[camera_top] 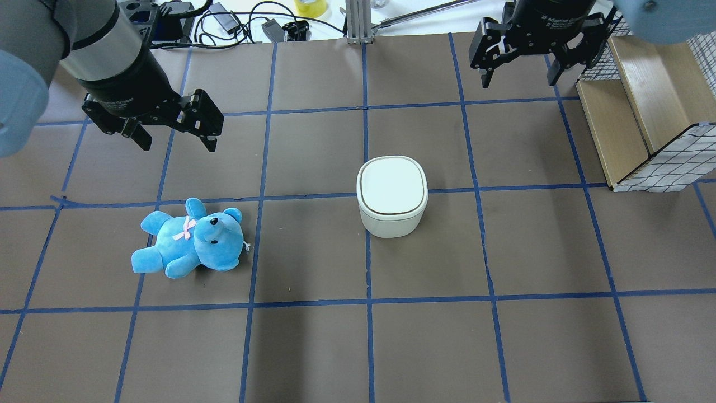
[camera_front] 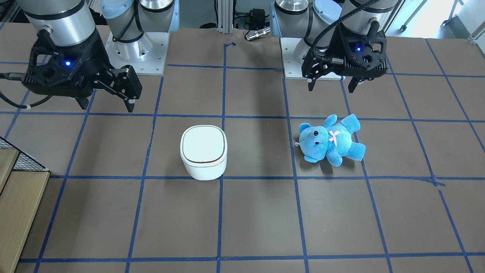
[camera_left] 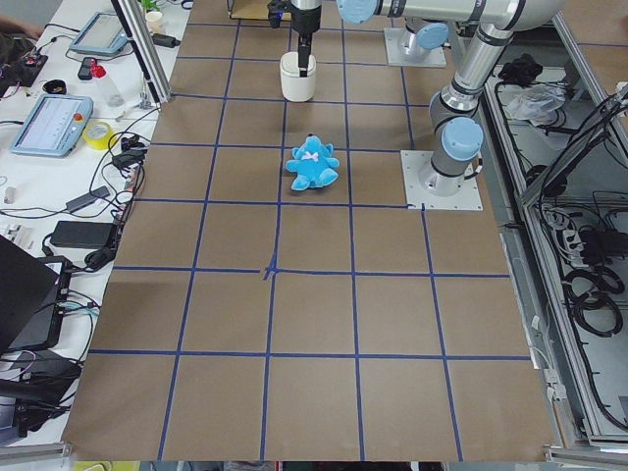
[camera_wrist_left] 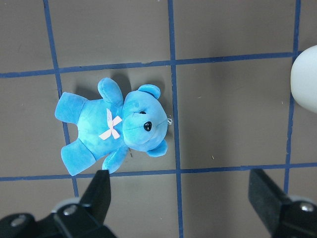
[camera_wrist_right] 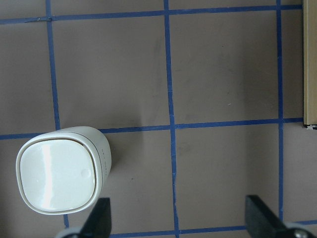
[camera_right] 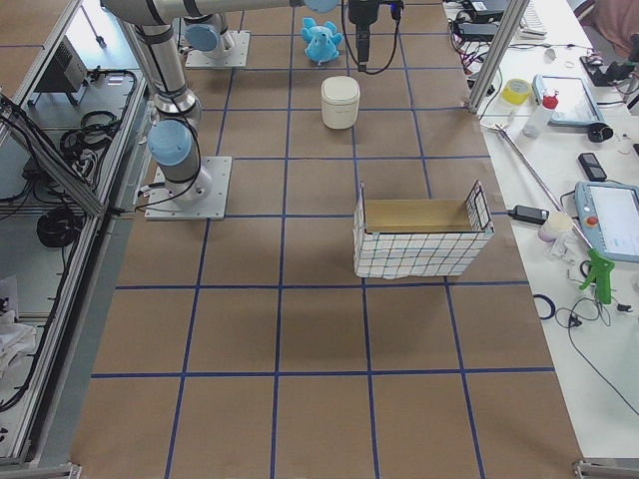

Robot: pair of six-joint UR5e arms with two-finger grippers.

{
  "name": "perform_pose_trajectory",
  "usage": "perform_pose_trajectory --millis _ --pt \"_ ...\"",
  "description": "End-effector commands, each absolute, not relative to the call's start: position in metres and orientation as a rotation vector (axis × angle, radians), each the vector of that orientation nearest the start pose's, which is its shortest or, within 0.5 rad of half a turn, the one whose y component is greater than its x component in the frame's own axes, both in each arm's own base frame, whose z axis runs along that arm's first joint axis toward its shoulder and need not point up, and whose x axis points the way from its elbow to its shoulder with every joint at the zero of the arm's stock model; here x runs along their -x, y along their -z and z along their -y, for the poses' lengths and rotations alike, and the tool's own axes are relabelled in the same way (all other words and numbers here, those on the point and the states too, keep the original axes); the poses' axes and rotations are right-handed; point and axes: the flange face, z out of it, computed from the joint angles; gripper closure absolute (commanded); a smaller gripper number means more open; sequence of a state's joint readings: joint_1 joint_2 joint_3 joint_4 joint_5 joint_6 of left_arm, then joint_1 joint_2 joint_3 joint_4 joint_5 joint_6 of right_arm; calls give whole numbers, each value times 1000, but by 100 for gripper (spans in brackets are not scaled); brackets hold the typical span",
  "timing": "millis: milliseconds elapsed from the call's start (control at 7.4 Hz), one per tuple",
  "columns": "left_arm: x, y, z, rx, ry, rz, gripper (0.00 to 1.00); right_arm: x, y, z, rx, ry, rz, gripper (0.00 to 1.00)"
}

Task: Open trash can with right arm
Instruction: 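Move the right gripper down over the white trash can lid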

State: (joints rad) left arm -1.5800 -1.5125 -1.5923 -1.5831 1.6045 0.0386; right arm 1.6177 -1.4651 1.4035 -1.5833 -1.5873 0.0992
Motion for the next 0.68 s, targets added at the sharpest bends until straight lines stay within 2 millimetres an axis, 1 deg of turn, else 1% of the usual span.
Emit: perform_pose_trajectory --millis 0,135,270,405,541 --pt "134 -504 468 -76 37 -3106 0 -182 -483 553 -187 69 -3107 100" --pt "134 -504 468 -76 37 -3106 0 -229 -462 548 -143 61 -3109 100" --pt "134 -504 468 -73 37 -3106 0 -255 -431 544 -81 52 -3115 100" --pt "134 -504 468 -73 37 -3106 0 -261 -402 539 -116 54 -3108 100" --pt "134 -504 468 -73 37 -3106 0 -261 -372 530 -133 50 -3106 100"
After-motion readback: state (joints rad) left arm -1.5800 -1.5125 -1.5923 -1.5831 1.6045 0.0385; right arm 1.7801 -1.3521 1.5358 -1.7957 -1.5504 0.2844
